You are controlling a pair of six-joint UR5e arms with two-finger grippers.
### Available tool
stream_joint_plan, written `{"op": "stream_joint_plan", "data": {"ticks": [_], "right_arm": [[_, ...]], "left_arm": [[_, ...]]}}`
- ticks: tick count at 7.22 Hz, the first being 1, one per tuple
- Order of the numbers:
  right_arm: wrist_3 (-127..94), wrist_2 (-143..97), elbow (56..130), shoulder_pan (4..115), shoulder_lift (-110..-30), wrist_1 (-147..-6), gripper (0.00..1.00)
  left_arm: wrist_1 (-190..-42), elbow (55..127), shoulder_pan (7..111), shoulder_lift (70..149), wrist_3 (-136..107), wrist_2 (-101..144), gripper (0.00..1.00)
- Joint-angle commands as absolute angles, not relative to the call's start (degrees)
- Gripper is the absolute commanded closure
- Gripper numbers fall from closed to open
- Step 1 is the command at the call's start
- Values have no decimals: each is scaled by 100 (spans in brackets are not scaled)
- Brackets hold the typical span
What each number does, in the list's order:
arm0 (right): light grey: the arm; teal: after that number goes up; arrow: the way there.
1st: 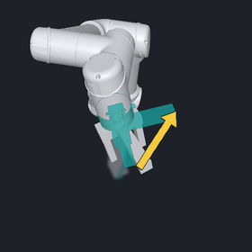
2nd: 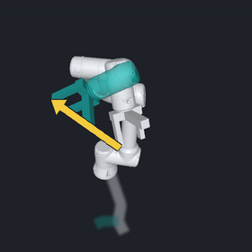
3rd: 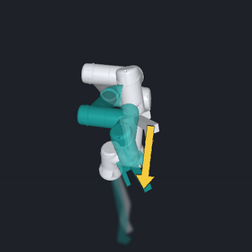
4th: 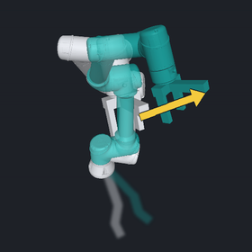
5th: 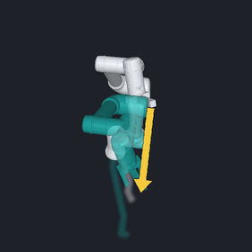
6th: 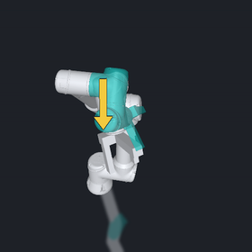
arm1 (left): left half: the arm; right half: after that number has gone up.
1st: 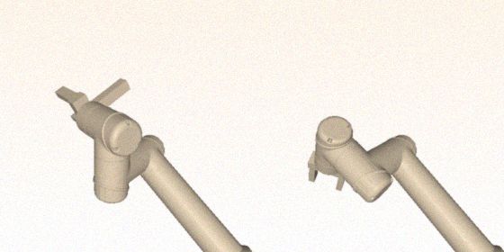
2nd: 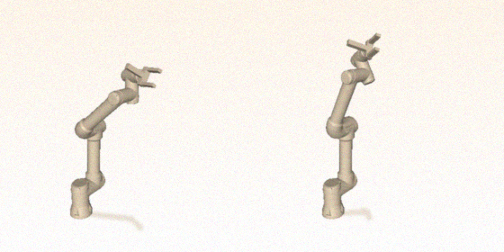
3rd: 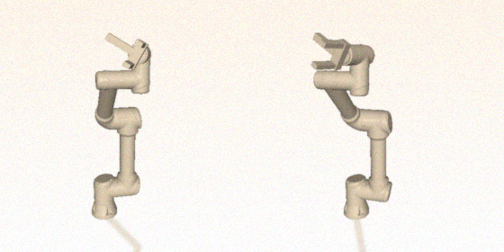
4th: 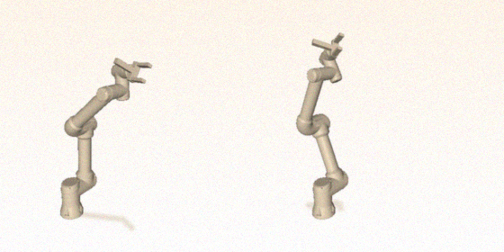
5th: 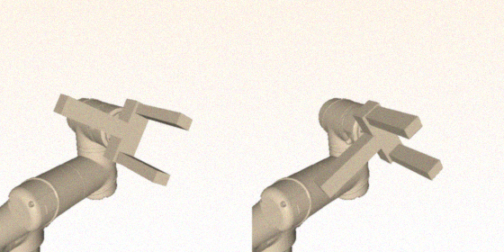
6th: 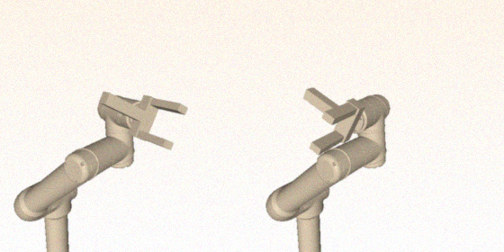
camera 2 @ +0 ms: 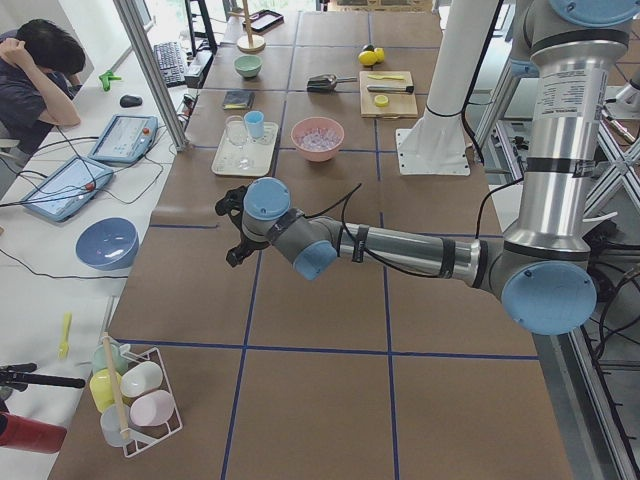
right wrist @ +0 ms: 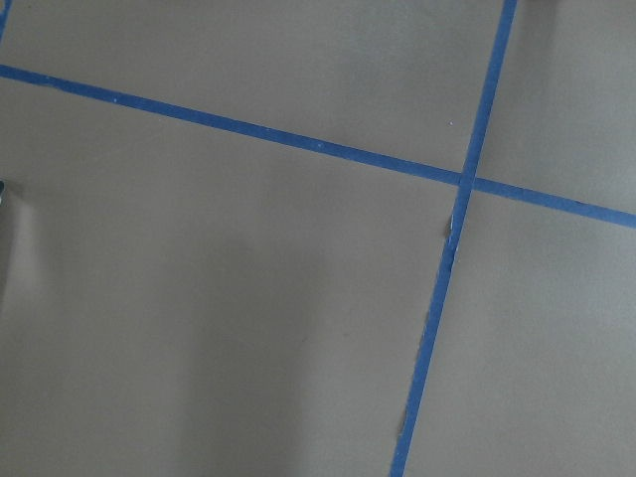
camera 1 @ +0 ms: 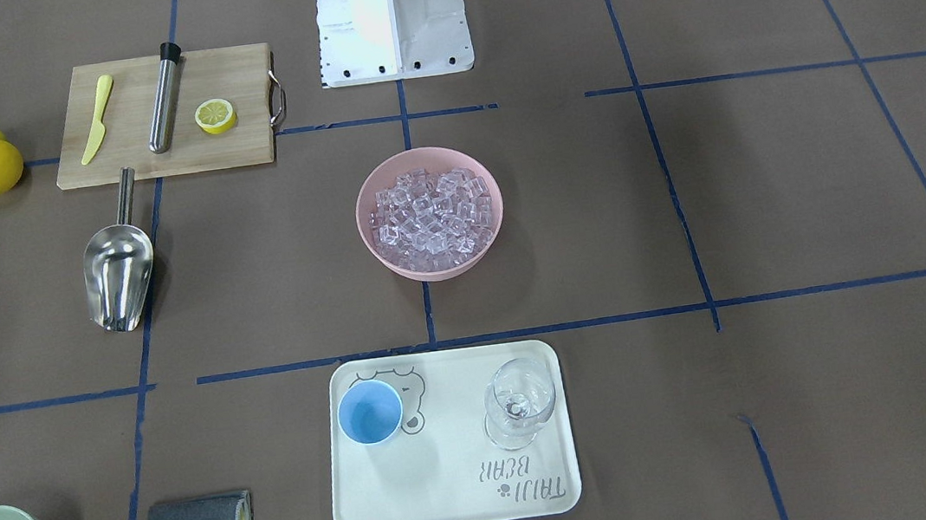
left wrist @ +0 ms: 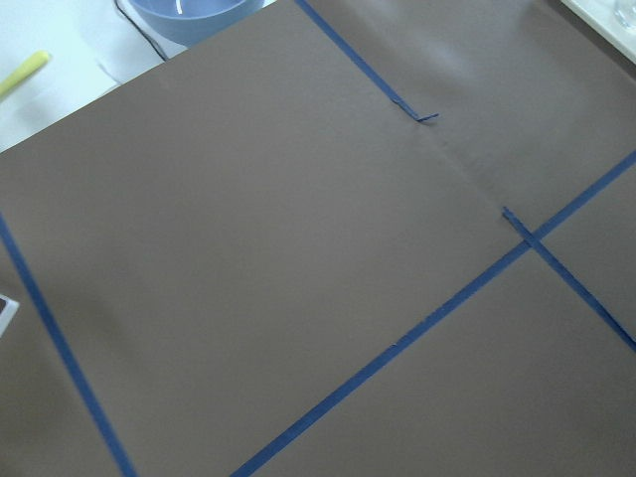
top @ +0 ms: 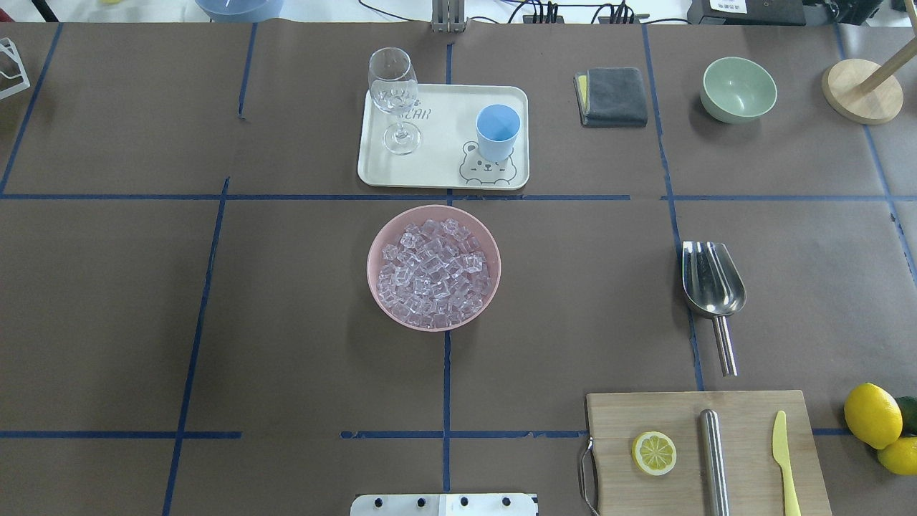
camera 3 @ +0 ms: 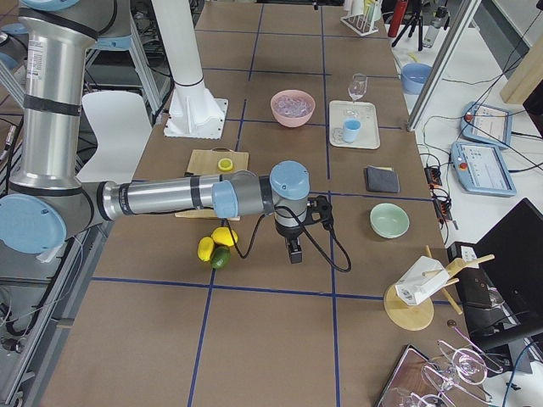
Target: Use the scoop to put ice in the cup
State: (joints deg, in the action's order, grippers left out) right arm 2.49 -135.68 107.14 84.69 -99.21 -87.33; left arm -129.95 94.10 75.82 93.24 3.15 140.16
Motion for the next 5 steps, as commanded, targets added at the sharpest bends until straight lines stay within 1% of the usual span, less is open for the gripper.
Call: {"op": "stream_joint_plan", "data": {"ticks": [1,3,5], "right_arm": [[255,-13570,10714,8455,-9896,-8736,0],[246,-13570,10714,8420,-9896,-8728,0],[229,-13544,10705,8228,-9748,-8754,0]], "left_arm": [[-13622,9396,6639,9570,308,14010,0],[-14148,9326,5937,9869,316,13992,0],[-14168,9317,5128,10220,281,13329,0]]}}
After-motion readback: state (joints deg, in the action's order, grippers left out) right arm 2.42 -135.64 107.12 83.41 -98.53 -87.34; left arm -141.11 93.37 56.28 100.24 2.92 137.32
